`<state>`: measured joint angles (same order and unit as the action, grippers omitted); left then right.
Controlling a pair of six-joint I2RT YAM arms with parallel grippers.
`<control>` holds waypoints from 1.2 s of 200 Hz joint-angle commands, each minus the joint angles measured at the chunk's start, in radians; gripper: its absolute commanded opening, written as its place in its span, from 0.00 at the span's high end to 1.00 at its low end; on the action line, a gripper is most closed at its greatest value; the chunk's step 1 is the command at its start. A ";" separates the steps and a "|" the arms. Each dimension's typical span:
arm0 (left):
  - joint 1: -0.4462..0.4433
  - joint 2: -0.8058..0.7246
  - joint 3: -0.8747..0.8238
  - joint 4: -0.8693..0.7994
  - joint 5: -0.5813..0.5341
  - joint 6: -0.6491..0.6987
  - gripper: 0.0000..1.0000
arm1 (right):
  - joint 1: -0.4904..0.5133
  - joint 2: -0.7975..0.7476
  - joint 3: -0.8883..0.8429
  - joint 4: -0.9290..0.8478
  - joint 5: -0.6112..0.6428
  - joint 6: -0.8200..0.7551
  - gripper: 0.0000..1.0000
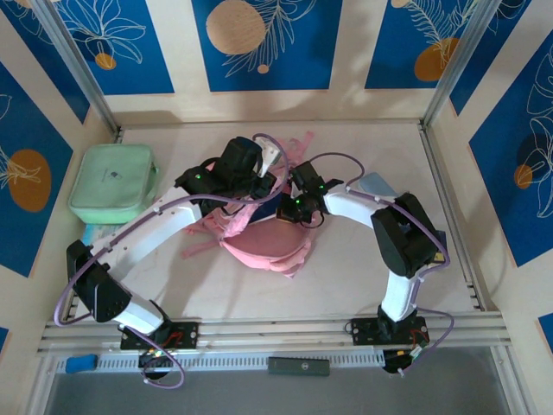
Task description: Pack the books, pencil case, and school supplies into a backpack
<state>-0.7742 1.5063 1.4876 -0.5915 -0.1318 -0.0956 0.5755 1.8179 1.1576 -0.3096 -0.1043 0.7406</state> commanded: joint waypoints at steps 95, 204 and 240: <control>-0.015 0.039 -0.222 0.206 0.164 -0.155 0.90 | -0.328 -0.618 -0.216 -0.435 0.133 0.020 0.55; -0.184 0.068 -0.399 0.593 0.373 -0.444 0.38 | -1.063 -0.442 -0.204 -0.341 0.435 0.010 0.21; -0.247 0.160 -0.342 0.613 0.357 -0.442 0.34 | -1.106 -0.316 -0.174 -0.288 0.491 -0.003 0.19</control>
<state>-0.9894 1.6081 1.0927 -0.0219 0.2173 -0.5190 -0.5121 1.4395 0.9421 -0.6327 0.3019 0.7372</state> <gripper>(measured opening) 0.652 0.800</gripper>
